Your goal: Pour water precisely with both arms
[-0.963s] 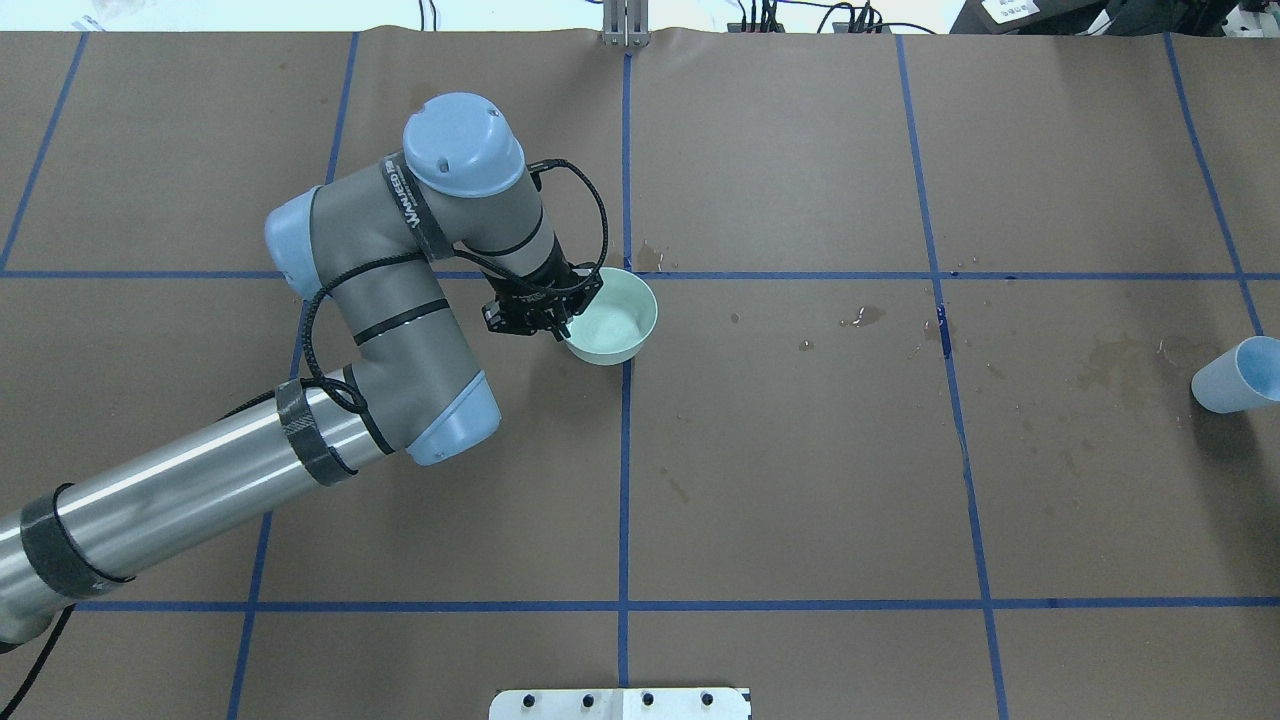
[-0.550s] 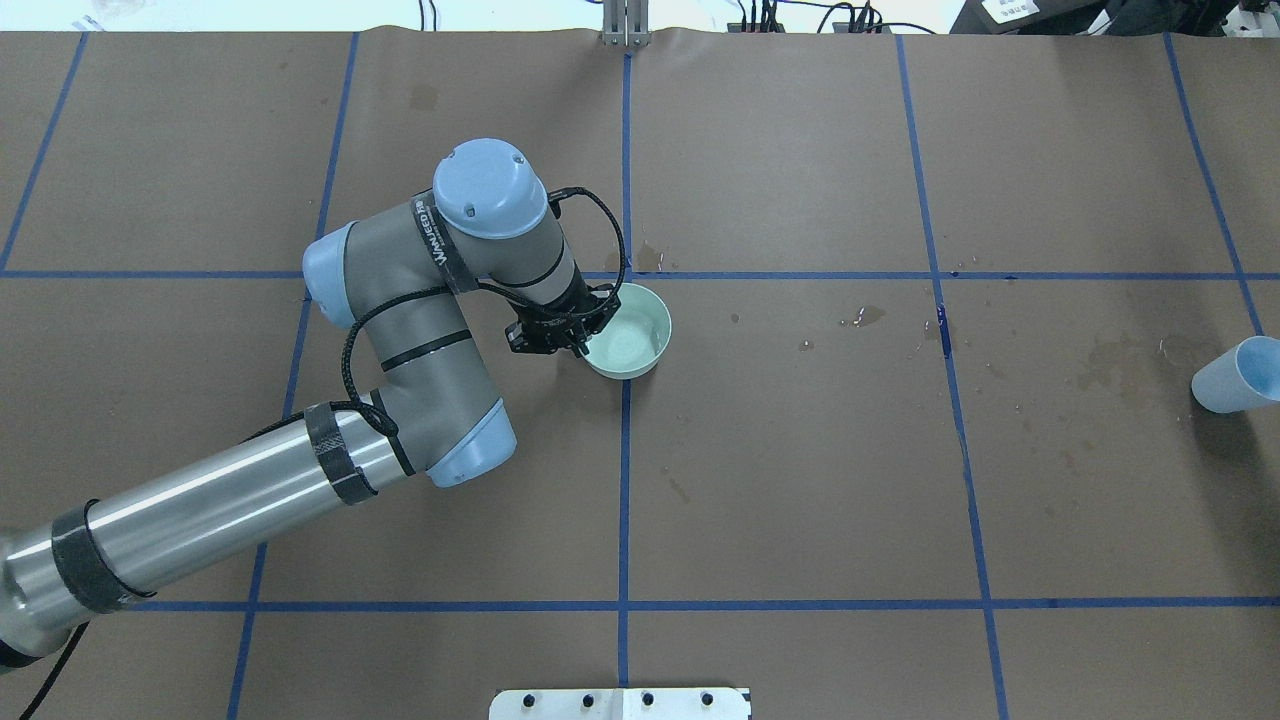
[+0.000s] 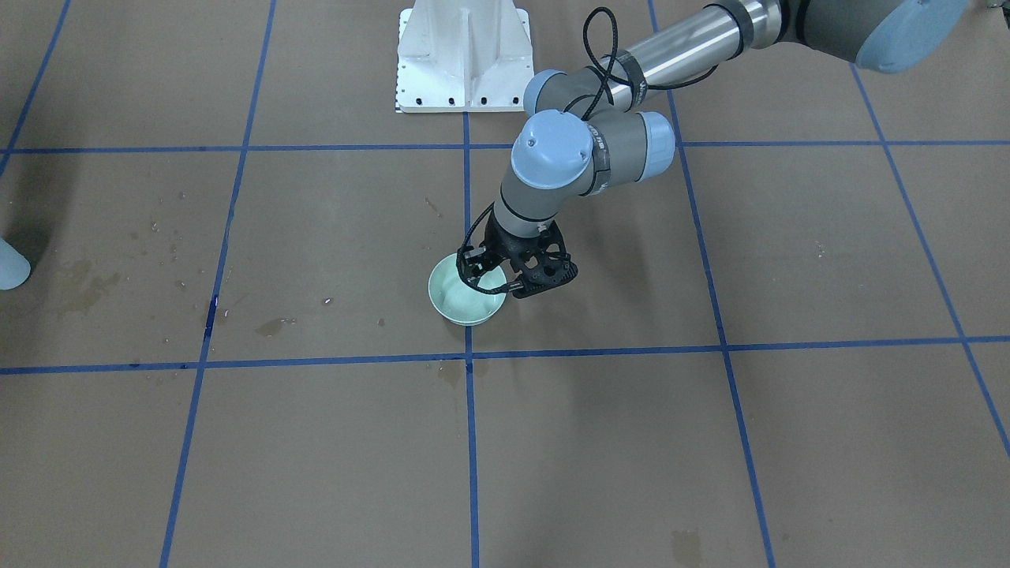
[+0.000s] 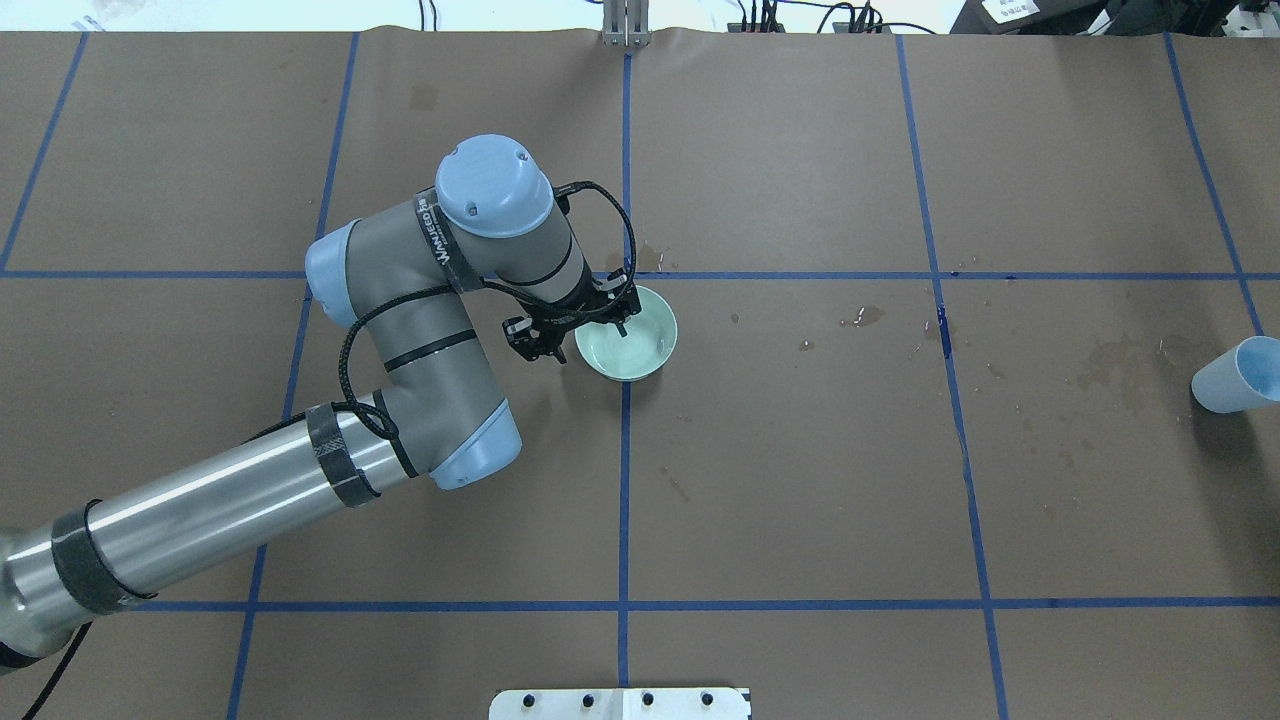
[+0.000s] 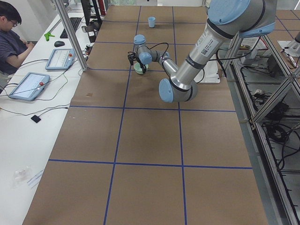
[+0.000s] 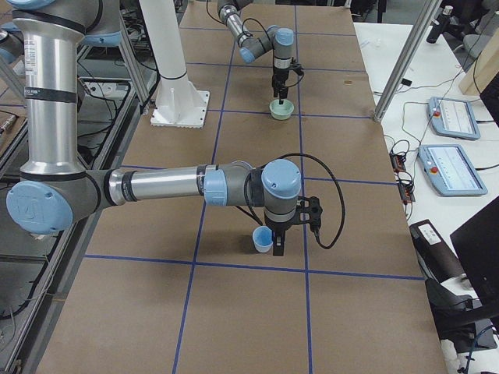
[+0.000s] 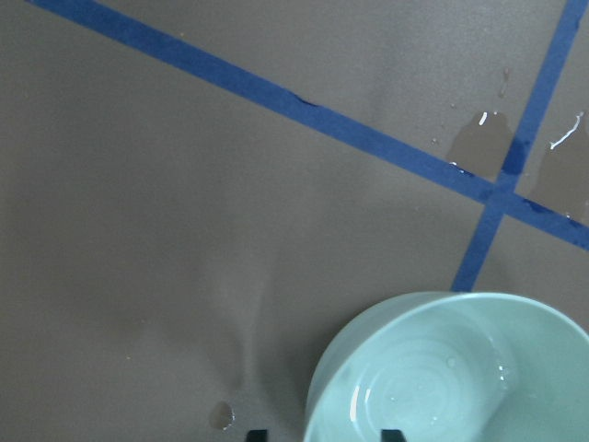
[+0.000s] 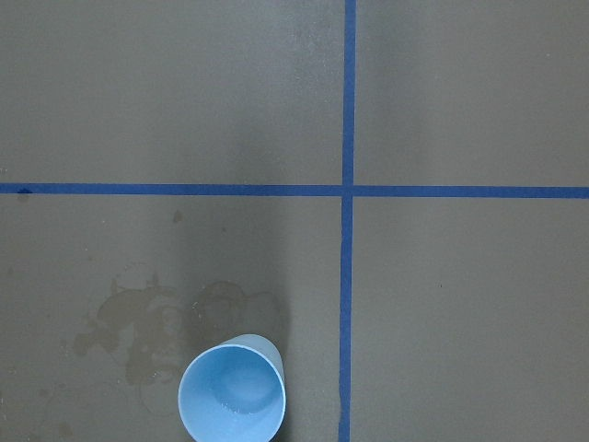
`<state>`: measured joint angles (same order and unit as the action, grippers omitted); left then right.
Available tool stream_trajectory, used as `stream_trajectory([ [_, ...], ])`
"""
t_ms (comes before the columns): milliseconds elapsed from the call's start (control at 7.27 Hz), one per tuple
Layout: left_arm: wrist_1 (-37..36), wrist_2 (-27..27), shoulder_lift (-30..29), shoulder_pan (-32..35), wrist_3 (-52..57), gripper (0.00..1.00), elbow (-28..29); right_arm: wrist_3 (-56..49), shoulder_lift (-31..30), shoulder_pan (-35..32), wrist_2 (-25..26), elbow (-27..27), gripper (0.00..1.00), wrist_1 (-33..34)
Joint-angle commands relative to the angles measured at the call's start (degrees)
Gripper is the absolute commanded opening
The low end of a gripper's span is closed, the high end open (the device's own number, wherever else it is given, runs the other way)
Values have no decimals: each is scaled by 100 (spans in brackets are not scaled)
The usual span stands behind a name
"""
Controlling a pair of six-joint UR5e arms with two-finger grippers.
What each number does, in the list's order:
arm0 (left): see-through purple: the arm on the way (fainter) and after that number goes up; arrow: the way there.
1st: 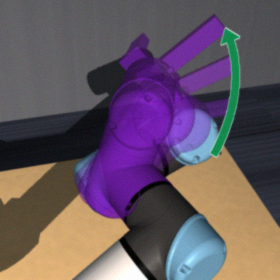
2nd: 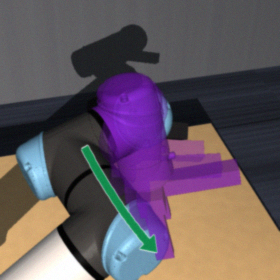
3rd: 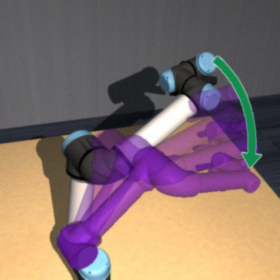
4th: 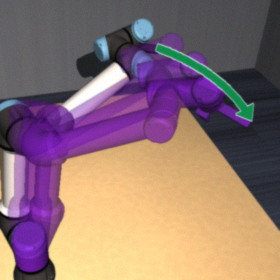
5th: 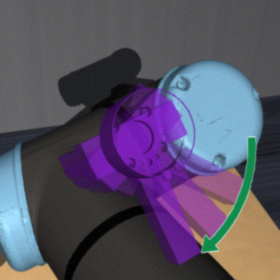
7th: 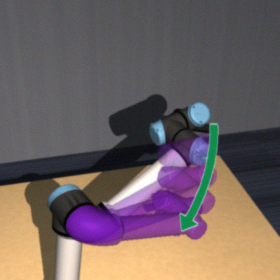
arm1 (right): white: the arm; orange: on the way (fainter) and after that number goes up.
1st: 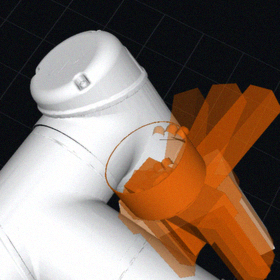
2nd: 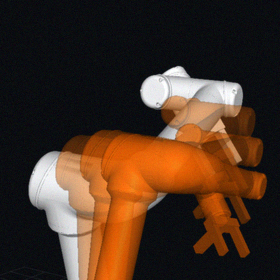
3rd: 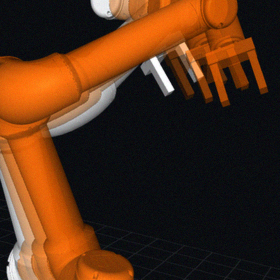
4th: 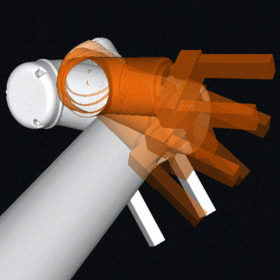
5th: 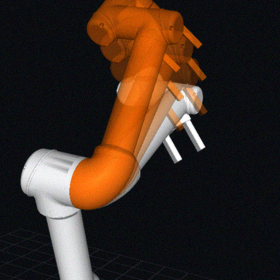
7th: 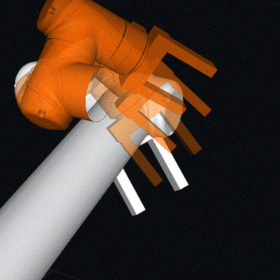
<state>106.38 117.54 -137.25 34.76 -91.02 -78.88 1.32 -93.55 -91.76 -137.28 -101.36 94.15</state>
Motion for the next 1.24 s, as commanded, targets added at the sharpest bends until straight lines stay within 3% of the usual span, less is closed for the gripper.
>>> stream_trajectory([
  [0,-666,458,6,642,145,100,-581,9,-5,0,0,-172,99,111],
  [138,-1359,924,32,1186,790,100,-993,0,-66,17,8,-556,99,295],
  [275,-1975,955,145,1435,1362,100,-1371,261,-467,191,122,-1117,99,262],
  [688,-2253,902,514,1657,1623,100,-1813,2427,-1382,1464,1848,-2648,99,105],
  [825,-2253,885,646,1692,1614,100,-1963,2809,-2003,1485,2046,-2695,99,-784],
  [962,-2253,867,647,1692,1614,100,-1964,3952,-2462,1563,2465,-2678,99,-1733],
  [1100,-2253,815,691,1701,1614,100,-1973,4077,-2971,1643,2774,-2600,99,-2560],
])
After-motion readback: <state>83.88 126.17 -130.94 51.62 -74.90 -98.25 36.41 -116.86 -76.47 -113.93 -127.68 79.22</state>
